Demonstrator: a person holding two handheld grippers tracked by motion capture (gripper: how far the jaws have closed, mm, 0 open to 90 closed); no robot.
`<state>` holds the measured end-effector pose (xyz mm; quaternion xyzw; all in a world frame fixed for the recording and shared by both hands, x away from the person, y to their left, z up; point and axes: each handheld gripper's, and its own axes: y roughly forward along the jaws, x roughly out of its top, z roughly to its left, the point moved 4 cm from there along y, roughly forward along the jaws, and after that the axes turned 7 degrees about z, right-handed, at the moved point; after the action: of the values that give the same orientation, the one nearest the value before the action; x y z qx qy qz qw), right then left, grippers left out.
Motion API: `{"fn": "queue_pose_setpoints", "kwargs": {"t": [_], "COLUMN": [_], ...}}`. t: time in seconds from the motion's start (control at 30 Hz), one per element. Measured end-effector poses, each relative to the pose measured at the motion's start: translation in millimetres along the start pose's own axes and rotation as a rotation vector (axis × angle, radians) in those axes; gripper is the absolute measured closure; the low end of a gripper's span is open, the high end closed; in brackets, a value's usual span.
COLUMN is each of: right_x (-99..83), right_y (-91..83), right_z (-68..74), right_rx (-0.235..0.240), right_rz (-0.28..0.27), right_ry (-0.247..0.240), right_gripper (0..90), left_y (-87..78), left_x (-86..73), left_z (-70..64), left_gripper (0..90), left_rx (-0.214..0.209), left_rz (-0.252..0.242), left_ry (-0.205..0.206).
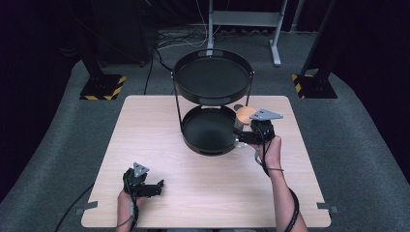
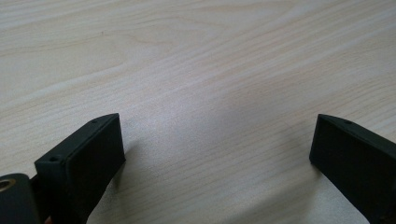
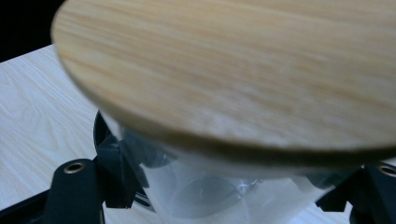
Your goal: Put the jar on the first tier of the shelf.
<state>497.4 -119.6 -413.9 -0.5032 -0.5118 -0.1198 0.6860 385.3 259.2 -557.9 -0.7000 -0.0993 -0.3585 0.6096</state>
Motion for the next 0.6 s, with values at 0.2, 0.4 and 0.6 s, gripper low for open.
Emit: {"fn": "queue_pose_setpoints", "kwargs": {"t": [0.2,0.4,0.6], "right_x": [4.0,6.2,8.2], "right_y": [6.2,12.9,20.3], "right_z": [2.1,3.1,4.9], "right_rx": [0.005,0.006,0.015], "right_rz": [0.000,0.010,0.013], "right_ry": [0.001,-0.001,0.008], "right_gripper": [25.5,25.5,25.5], "left_y": [0.0,0.0,0.1], "left_x": [0.0,0.0,0.0], "left_z": [0.0,0.0,-0.1], "left_gripper": [2.8,2.8,2.8], "left_rx": [0.000,0.000,0.000], "left_rz": [0.000,-0.001,-0.001], "left_ry": [0.000,-0.001,-0.001]}}
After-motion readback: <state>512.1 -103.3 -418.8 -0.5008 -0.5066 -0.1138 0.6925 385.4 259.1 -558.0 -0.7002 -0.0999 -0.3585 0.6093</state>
